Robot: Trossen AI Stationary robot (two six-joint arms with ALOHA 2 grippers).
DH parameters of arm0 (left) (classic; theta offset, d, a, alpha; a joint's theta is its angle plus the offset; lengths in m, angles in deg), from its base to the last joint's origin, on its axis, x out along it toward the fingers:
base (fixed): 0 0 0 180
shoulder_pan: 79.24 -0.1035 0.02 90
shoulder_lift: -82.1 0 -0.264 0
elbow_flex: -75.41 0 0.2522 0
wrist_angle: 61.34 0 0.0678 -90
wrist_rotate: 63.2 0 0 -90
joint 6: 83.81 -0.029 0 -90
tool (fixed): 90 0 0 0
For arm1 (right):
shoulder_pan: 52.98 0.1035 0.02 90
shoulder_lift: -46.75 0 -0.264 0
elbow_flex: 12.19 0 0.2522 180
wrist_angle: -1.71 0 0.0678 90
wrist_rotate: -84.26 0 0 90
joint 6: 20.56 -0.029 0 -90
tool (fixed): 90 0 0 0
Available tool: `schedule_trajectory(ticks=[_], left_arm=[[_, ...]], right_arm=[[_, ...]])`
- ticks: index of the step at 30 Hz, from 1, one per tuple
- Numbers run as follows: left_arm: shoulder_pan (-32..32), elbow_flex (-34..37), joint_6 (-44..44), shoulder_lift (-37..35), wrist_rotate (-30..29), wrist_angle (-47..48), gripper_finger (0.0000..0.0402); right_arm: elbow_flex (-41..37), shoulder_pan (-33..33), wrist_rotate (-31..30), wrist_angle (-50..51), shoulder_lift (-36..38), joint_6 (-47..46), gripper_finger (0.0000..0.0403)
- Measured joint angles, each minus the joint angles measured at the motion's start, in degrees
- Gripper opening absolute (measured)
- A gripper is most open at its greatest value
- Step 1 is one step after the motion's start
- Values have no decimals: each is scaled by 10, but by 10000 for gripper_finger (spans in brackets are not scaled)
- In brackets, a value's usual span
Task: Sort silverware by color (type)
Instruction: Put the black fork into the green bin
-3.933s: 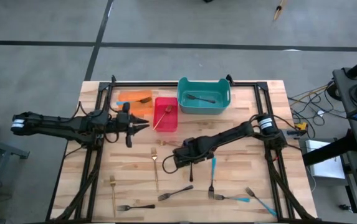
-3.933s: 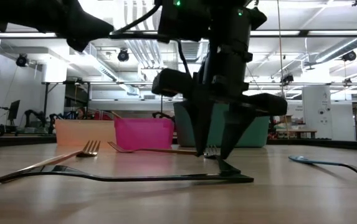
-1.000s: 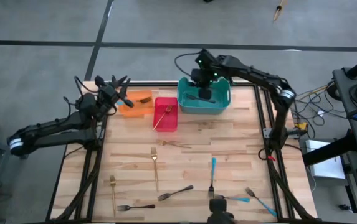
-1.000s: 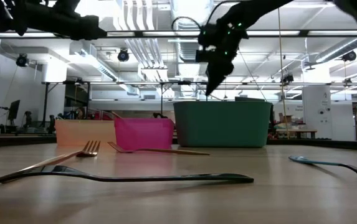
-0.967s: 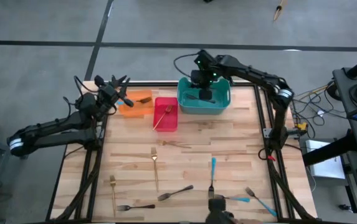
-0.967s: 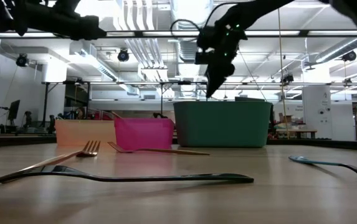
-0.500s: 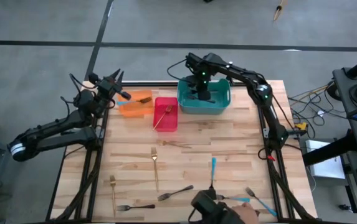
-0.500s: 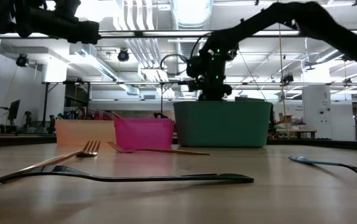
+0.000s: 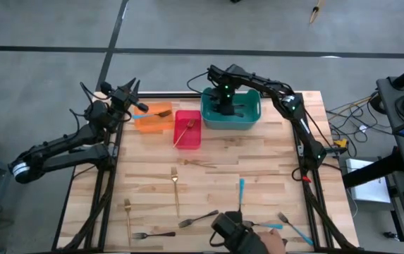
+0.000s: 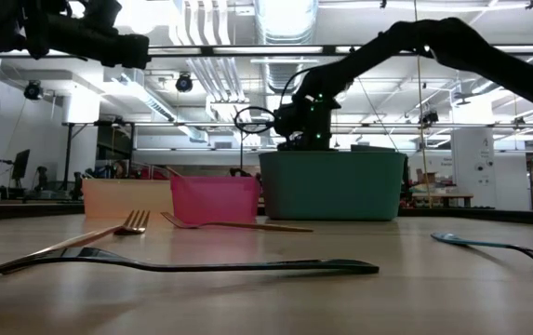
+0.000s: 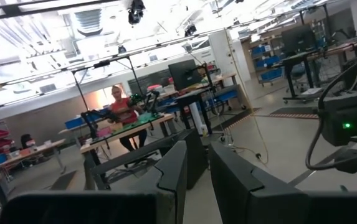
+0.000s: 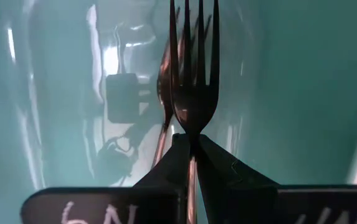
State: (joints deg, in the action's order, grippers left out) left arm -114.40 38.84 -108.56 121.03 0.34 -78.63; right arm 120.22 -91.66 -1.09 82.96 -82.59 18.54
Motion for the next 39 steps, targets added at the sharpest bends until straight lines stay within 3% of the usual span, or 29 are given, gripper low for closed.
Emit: schedule_trajectory(ticks=[28, 34, 39], left_arm=[[0, 0, 37, 7, -1, 16, 52], [1, 0, 101, 0, -1, 8, 52], [14, 0, 179, -20, 12, 26, 52]], right_arm=[[-3, 0, -2, -15, -3, -24, 13], [-3, 0, -2, -15, -3, -41, 15], [-3, 0, -2, -18, -3, -66, 51]])
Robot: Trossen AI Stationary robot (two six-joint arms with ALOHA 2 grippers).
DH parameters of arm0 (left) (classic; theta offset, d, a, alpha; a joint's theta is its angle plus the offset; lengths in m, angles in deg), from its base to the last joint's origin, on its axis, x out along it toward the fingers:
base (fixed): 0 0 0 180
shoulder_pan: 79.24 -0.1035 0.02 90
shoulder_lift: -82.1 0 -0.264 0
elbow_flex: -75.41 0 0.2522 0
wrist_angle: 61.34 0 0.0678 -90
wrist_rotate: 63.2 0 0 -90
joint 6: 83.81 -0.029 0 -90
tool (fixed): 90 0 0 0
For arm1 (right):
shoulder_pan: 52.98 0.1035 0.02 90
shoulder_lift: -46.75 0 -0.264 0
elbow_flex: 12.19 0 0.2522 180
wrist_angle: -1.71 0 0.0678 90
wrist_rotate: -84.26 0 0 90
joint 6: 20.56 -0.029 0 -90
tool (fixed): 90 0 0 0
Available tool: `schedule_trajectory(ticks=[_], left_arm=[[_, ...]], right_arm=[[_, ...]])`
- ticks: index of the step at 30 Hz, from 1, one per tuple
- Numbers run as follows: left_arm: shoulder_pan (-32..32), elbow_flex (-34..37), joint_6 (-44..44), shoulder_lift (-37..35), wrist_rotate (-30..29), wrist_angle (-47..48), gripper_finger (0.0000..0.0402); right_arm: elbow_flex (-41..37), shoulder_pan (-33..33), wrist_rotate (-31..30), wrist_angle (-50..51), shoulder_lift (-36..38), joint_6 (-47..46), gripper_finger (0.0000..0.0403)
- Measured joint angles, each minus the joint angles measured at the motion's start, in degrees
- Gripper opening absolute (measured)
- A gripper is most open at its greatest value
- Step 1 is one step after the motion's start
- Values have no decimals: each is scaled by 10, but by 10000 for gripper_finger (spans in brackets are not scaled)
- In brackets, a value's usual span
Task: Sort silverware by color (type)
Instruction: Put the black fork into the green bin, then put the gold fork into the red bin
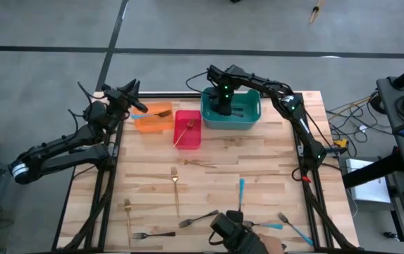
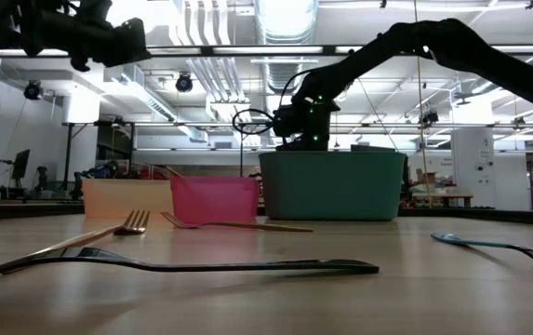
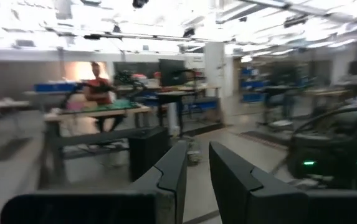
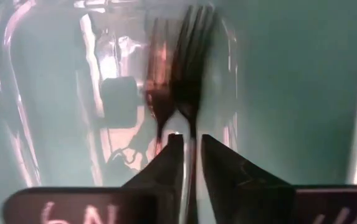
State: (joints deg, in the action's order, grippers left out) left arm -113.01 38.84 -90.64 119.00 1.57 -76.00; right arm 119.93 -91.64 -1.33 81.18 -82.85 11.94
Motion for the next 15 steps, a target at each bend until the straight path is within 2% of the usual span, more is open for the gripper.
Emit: schedule_trajectory(ticks=[4, 8, 15], left_arm=[[27, 0, 33, -12, 56, -4, 52], [70, 0, 99, -21, 63, -9, 52], [200, 0, 178, 5, 78, 14, 52]], right_arm=[[0, 0, 0, 7, 2, -6, 87], [5, 1, 1, 52, 17, -41, 107], [11, 33, 4, 84, 86, -140, 99]])
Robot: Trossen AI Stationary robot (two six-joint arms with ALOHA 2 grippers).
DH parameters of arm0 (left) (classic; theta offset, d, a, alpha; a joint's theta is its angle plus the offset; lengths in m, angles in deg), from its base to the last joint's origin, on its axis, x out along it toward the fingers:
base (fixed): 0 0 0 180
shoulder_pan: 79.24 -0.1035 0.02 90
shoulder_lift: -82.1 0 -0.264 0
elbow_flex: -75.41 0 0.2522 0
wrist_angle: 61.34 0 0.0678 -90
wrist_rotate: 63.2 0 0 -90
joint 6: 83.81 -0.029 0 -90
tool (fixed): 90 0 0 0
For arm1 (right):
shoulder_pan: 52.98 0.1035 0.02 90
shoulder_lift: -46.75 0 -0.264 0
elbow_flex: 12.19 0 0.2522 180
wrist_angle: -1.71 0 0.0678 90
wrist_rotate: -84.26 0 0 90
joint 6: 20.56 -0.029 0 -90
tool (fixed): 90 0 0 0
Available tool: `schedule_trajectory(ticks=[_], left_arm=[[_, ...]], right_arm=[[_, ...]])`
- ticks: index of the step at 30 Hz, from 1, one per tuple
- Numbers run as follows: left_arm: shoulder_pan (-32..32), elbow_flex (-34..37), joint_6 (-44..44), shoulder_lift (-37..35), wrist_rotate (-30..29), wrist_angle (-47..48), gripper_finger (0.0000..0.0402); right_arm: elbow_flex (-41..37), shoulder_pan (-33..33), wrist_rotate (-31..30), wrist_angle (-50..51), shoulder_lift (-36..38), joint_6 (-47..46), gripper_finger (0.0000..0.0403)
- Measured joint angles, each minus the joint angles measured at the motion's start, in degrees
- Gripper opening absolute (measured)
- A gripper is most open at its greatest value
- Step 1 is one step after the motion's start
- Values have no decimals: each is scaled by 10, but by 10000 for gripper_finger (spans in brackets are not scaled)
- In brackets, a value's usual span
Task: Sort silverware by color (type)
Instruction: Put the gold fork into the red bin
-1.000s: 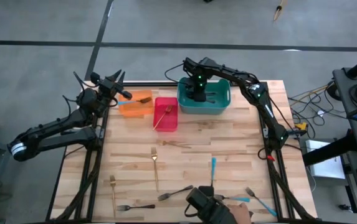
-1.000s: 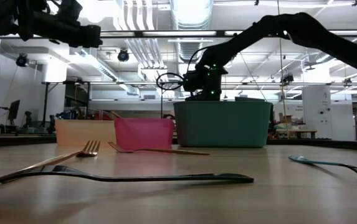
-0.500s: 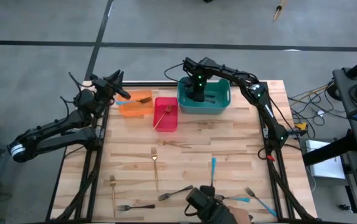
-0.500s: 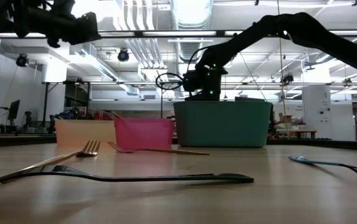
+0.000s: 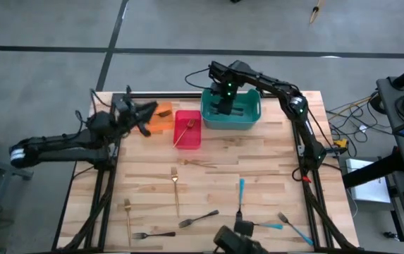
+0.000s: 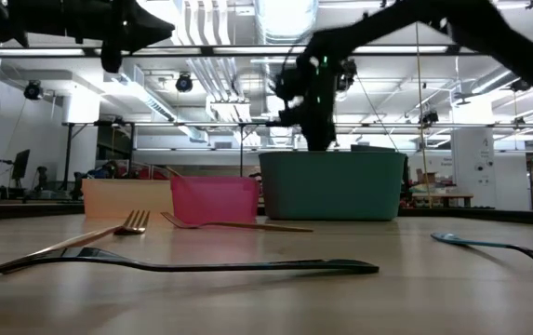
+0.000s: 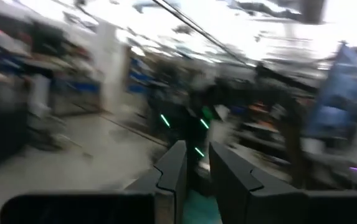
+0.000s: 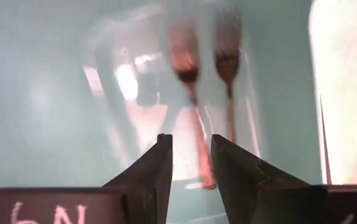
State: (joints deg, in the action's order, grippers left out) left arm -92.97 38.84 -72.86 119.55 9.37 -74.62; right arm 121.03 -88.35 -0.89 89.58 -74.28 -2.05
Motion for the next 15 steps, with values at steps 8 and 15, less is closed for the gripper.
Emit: schedule_trajectory(ticks=[8, 15], left_arm=[[131, 0, 147, 18, -1, 130, 52], [247, 0, 237, 30, -30, 227, 52]], right_arm=[[-9, 97, -13, -19, 114, -90, 63], [-28, 230, -84, -76, 183, -146, 35]])
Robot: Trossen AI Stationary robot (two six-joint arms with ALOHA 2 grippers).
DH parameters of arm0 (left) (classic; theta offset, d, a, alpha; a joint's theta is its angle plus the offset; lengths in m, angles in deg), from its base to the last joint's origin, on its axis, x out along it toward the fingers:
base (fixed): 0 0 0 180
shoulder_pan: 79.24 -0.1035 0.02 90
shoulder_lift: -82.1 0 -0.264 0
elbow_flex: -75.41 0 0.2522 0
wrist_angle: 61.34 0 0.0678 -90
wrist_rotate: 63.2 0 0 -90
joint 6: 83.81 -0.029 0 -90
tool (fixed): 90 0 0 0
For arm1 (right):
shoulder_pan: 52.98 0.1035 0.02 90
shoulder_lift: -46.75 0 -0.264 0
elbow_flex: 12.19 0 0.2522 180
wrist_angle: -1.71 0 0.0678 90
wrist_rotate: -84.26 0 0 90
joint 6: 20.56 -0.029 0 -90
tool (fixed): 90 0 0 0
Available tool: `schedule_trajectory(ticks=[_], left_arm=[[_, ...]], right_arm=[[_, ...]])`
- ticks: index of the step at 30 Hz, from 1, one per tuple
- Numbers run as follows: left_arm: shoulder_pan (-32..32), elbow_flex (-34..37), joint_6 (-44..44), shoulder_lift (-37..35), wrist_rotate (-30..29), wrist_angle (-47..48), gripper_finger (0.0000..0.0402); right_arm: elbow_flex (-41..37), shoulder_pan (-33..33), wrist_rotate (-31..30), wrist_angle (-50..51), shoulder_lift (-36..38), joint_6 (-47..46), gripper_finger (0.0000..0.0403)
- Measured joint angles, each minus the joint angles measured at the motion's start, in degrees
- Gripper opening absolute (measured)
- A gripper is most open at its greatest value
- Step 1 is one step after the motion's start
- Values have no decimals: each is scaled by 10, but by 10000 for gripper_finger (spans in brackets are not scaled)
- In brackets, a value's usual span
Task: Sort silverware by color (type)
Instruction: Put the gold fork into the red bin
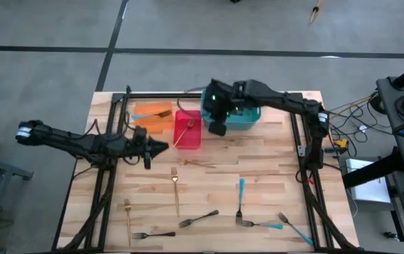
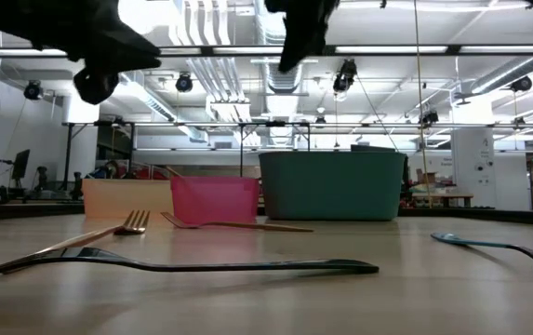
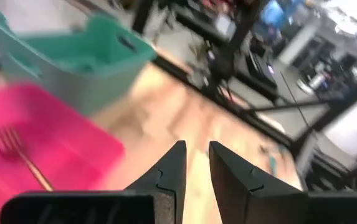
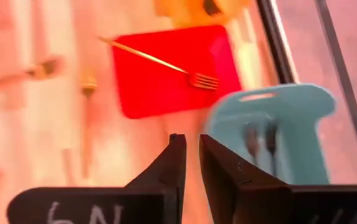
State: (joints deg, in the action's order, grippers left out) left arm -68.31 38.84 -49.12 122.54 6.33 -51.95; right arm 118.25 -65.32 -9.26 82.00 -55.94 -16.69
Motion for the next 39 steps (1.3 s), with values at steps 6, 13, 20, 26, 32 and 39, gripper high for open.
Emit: schedule_trajectory(ticks=[6, 13, 20, 26, 32, 39], left_arm=[[84, 0, 115, 23, 0, 50, 52], [189, 0, 305, 89, 1, 68, 36], [265, -32, 459, 184, 1, 84, 18], [304, -132, 507, 286, 20, 181, 2], [319, -235, 550, 377, 10, 355, 1], [324, -263, 564, 441, 49, 389, 0]], right_arm=[[-16, 112, -71, -9, 9, -37, 17], [-70, 229, -86, -13, 10, -71, 9], [-151, 309, -89, -56, 10, -106, 9], [-219, 347, -136, -89, 13, -133, 9], [-312, 361, -147, -166, 49, -141, 9], [-411, 361, -153, -204, 124, -175, 9]])
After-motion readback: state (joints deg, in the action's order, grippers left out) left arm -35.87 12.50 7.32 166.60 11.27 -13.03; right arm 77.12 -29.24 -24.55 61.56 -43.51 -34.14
